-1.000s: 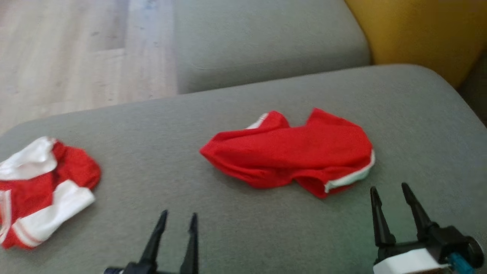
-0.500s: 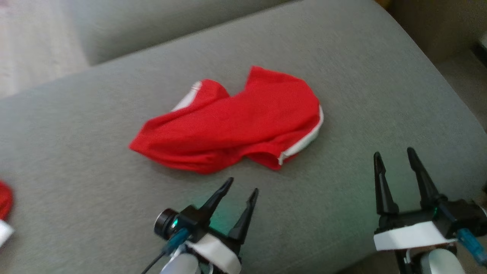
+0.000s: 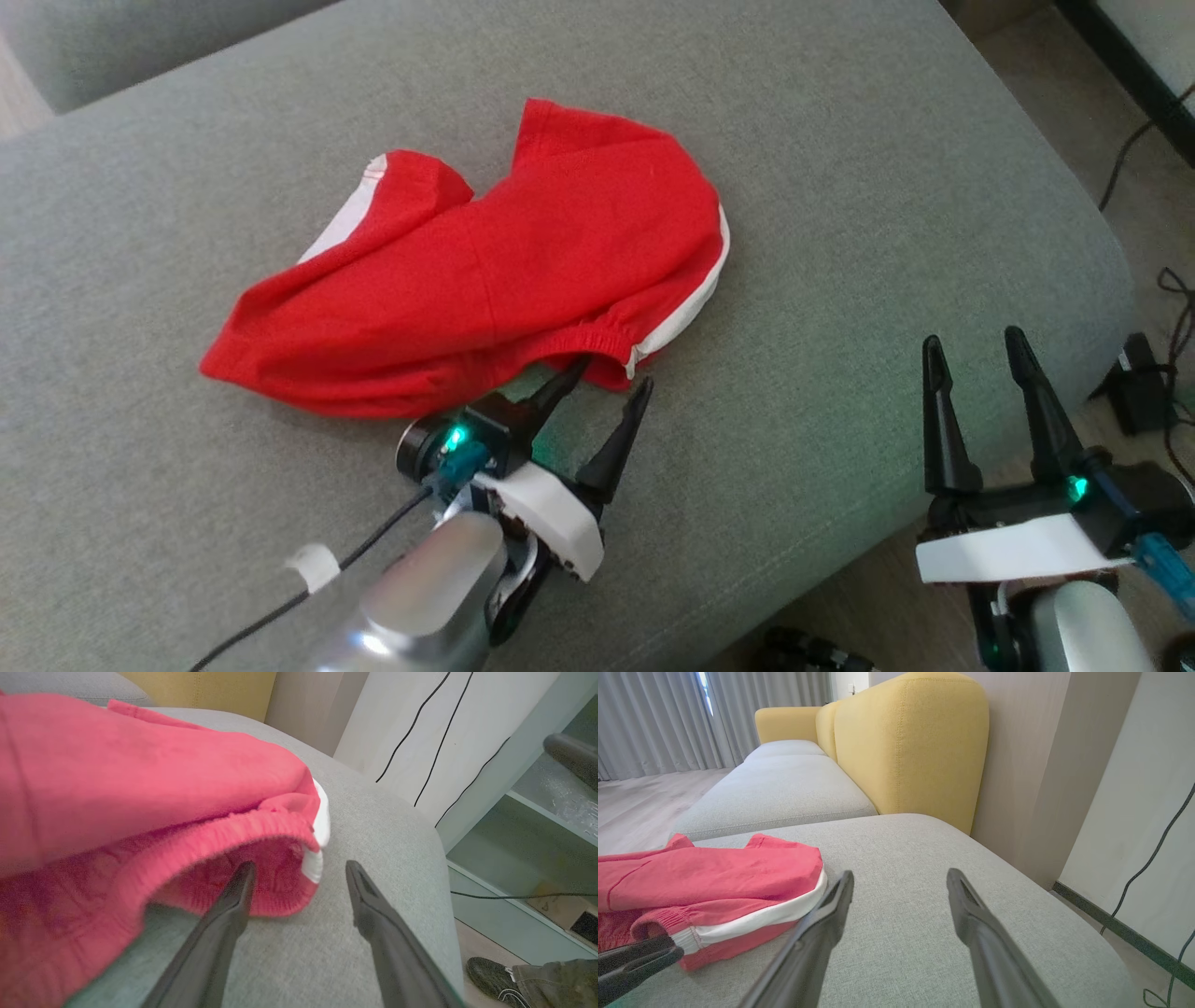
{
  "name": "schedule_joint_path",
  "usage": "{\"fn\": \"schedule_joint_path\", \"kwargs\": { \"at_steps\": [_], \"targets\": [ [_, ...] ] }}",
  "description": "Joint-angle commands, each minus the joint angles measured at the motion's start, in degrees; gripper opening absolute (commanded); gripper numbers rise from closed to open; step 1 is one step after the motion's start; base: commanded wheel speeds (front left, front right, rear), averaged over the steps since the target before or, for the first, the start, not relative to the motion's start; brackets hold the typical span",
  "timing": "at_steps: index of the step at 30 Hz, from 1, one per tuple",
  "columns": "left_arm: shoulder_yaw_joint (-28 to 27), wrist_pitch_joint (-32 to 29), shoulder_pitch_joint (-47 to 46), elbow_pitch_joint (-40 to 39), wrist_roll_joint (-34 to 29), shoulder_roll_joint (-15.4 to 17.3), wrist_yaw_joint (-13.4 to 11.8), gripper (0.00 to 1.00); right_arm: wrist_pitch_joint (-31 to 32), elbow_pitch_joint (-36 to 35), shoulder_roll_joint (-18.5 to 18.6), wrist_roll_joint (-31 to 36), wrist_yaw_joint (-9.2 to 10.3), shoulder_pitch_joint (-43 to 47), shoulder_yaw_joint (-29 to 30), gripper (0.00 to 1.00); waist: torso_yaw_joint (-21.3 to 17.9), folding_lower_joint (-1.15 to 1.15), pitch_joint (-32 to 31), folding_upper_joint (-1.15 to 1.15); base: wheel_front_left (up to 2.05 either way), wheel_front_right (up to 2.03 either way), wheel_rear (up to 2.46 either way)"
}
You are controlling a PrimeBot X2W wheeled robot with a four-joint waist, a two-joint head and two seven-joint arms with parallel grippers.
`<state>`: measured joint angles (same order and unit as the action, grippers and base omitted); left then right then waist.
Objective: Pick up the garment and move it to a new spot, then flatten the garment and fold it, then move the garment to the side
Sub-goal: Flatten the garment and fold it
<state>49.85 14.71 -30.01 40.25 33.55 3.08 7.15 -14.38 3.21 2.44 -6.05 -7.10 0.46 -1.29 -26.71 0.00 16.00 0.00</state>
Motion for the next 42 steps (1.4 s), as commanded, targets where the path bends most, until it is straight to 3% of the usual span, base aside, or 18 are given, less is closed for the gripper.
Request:
{"fn": "schedule_joint_path", "kwargs": {
  "at_steps": [1, 5, 6, 7, 16, 24, 30, 36, 42],
  "targets": [
    [-0.4, 0.3, -2.0, 0.1, 1.2, -0.2, 0.3, 1.00, -0.6, -1.7, 0.4, -0.7, -0.39, -1.7, -1.4, 1.00, -0.4, 0.00, 0.8, 0.00, 0.00, 0.00, 0.00],
    [0.7, 0.3, -4.1, 1.2, 2.9, -0.2, 0.3, 1.00, -0.6, -1.7, 0.4, -0.9, -0.39, -2.2, -1.6, 1.00, -0.6, 0.00, 1.4, 0.00, 0.00, 0.00, 0.00],
    [2.0, 0.3, -4.7, 1.2, 3.9, -0.2, 0.3, 0.35, -0.6, -1.8, 0.4, -0.9, -0.39, -2.3, -1.7, 1.00, -0.6, 0.00, 1.6, 0.00, 0.00, 0.00, 0.00],
    [2.9, 0.3, -4.9, 1.2, 4.6, -0.2, 0.3, 0.00, -0.6, -1.7, 0.4, -0.9, -0.39, -2.3, -1.8, 1.00, -0.6, 0.00, 1.6, 0.00, 0.00, 0.00, 0.00],
    [9.9, 0.3, -7.7, -1.9, 9.0, -0.2, 0.3, 0.00, -0.6, -1.7, 0.4, -0.2, -0.39, -2.3, -1.6, 1.00, 0.2, 0.00, -1.3, 0.00, 0.00, 0.00, 0.00],
    [17.2, 0.3, -19.8, -11.4, 13.8, 1.4, 0.3, 0.00, -0.6, -1.1, 0.4, 1.1, -0.39, 0.7, -1.9, 1.00, 3.0, 0.00, -10.6, 0.00, 0.00, 0.00, 0.00],
    [18.3, 0.3, -23.9, -18.3, 19.6, 6.9, 0.3, 0.00, -0.6, -1.6, 0.4, 2.9, -0.39, 3.2, -1.5, 1.00, 9.0, 0.00, -14.8, 0.00, 0.00, 0.00, 0.00],
    [19.7, -0.8, -17.2, -18.0, 24.4, 14.8, 0.3, 0.00, -0.6, -1.4, 0.4, 3.9, -0.39, 5.3, -0.6, 1.00, 17.6, 0.00, -15.8, 0.00, 0.00, 0.00, 0.00],
    [19.9, -0.2, -14.0, -13.9, 25.5, 16.1, 0.3, 0.00, -0.6, 6.1, 0.4, 4.8, -0.39, 7.3, -3.7, 1.00, 24.6, 0.00, -15.2, 0.00, 0.00, 0.00, 0.00]
  ]
}}
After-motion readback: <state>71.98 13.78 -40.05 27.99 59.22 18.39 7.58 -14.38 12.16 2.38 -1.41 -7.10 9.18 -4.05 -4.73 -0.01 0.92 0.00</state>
